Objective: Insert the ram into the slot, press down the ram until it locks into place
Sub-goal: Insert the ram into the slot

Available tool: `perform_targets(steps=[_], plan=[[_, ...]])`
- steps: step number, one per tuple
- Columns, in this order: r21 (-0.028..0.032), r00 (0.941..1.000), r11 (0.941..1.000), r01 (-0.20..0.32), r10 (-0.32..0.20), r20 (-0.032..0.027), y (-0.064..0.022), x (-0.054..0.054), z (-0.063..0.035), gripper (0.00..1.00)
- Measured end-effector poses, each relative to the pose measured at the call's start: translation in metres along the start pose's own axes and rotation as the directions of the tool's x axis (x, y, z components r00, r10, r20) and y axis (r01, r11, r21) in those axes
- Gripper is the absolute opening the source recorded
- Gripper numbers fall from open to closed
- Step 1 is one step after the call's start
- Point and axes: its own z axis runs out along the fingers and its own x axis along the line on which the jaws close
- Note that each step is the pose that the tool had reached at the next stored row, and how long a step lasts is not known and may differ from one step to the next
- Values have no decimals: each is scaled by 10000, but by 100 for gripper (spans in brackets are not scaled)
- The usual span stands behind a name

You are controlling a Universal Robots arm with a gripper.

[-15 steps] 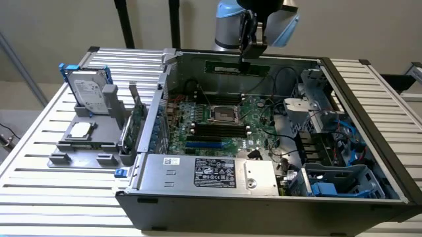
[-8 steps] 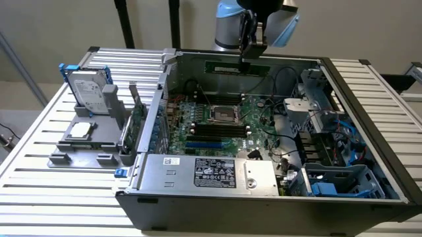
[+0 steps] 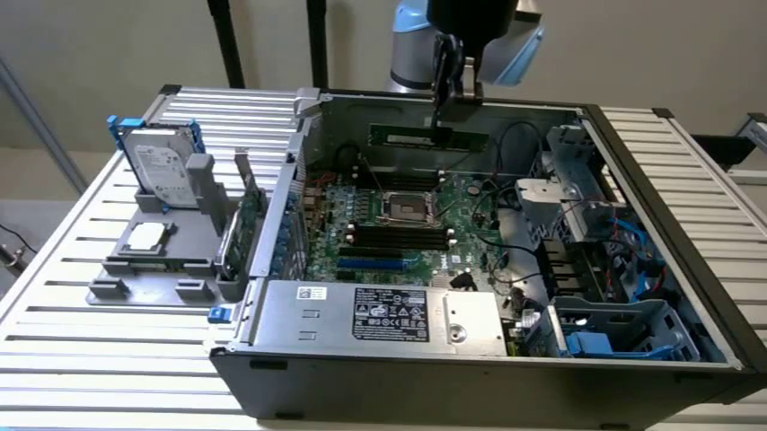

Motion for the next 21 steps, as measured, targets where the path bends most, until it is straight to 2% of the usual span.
perform_targets(steps=[3,9,21], plan=[[1,10000,10000,0,0,4,74,48,50,13],[-1,10000,10000,34,-34,0,201,53,163,13],[-5,9992,9992,404,-404,-14,197,10,382,13]])
